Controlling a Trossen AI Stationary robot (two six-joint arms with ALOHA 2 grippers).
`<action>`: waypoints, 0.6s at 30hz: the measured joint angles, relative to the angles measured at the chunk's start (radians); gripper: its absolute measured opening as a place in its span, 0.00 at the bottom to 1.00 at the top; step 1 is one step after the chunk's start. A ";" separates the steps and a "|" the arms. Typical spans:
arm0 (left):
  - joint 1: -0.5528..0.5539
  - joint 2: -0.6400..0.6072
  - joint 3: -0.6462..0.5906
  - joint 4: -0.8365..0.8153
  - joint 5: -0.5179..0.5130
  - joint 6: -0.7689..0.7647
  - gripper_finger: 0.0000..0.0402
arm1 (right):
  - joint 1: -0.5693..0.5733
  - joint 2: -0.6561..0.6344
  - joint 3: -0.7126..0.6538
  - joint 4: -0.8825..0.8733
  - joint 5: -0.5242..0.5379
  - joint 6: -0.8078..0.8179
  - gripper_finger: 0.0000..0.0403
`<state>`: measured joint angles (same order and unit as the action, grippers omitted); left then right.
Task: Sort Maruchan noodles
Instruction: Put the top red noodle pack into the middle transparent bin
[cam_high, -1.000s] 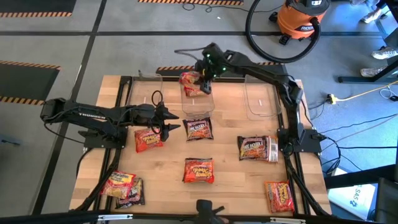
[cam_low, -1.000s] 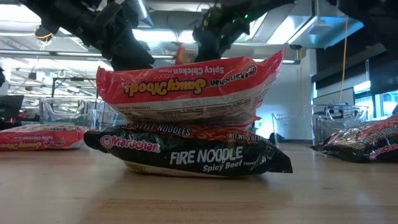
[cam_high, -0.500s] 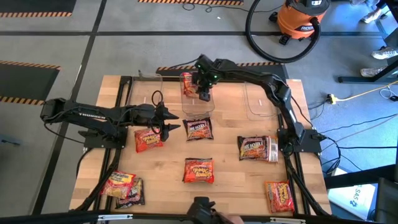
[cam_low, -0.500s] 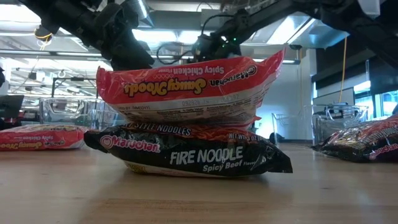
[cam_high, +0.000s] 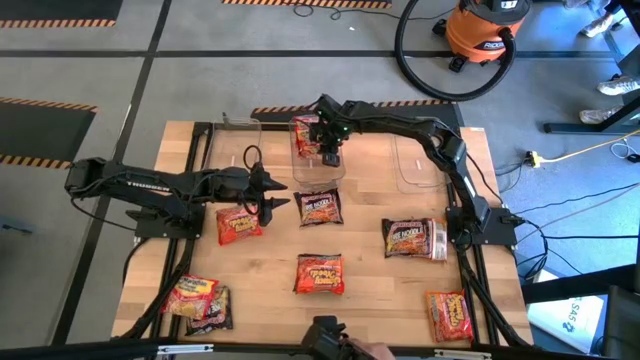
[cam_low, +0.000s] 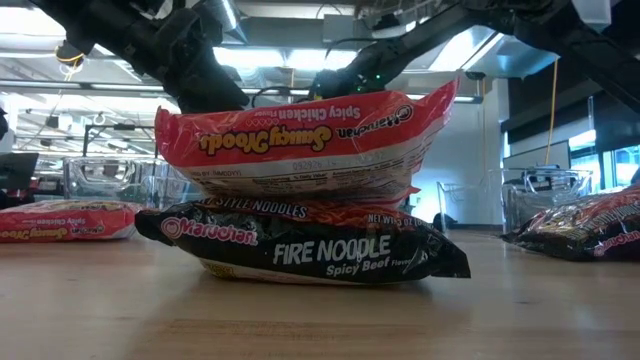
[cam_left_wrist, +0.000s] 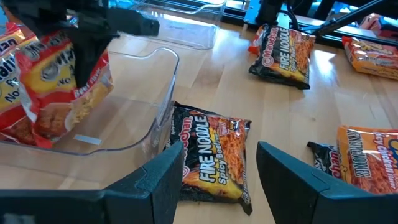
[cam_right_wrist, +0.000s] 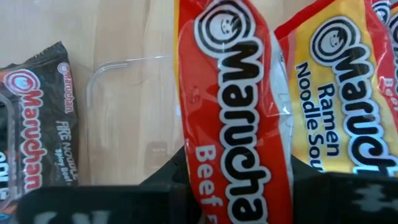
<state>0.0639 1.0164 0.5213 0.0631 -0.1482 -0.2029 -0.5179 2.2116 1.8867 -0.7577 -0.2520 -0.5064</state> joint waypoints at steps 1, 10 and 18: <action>0.000 0.000 0.000 0.000 0.000 0.000 0.48 | 0.000 0.000 -0.003 0.006 0.000 0.000 0.20; 0.000 0.000 0.000 0.000 0.000 0.001 0.48 | 0.000 0.000 -0.033 0.072 0.000 0.005 0.25; 0.000 0.000 0.000 0.001 0.000 0.001 0.48 | 0.001 0.000 -0.064 0.087 0.027 0.005 0.26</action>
<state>0.0639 1.0163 0.5209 0.0639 -0.1482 -0.2016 -0.5166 2.2112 1.8225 -0.6709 -0.2250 -0.5013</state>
